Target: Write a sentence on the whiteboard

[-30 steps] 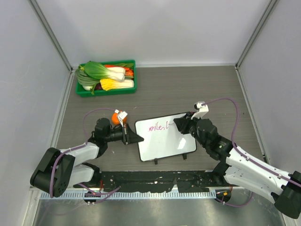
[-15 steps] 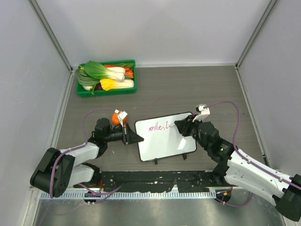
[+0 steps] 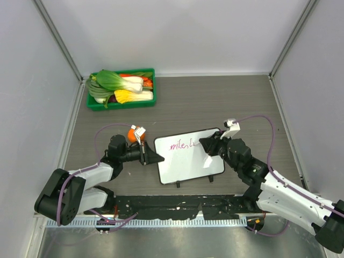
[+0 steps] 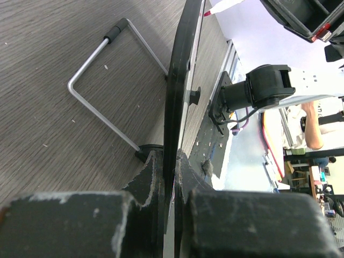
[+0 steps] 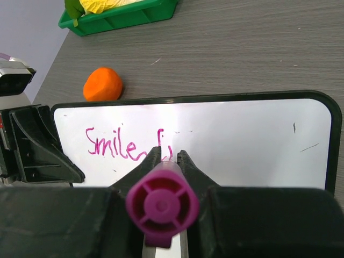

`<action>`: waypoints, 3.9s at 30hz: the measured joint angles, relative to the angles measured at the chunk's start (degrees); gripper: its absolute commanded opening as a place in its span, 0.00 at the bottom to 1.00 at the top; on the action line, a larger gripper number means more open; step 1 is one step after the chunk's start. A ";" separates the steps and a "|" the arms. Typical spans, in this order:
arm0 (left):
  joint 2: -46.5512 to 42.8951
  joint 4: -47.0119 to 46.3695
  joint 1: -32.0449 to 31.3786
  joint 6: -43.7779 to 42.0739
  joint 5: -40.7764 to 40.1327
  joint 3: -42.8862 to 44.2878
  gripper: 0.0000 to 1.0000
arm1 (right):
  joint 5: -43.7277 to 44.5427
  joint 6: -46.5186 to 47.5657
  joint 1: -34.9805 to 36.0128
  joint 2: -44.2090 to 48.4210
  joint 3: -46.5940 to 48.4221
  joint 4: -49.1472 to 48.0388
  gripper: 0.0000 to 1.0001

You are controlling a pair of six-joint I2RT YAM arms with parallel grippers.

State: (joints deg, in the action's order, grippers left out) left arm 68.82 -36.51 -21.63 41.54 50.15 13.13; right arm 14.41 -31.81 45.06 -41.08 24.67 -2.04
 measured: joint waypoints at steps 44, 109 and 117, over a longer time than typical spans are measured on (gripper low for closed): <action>0.57 -0.55 -0.02 0.02 0.22 0.00 0.00 | 3.80 1.27 -0.11 -0.83 3.17 -0.11 0.01; 0.55 -0.50 0.00 0.09 0.20 0.00 0.00 | 0.20 -0.04 -0.28 0.35 0.98 4.72 0.01; 0.66 -0.59 0.00 0.04 0.24 0.00 0.00 | -2.21 -0.22 -0.31 0.70 0.79 4.72 0.01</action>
State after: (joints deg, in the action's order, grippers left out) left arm 69.47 -37.10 -21.63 41.58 50.39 13.13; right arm 12.21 -32.03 44.75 -40.38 25.45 2.68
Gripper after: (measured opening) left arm 0.058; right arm 0.206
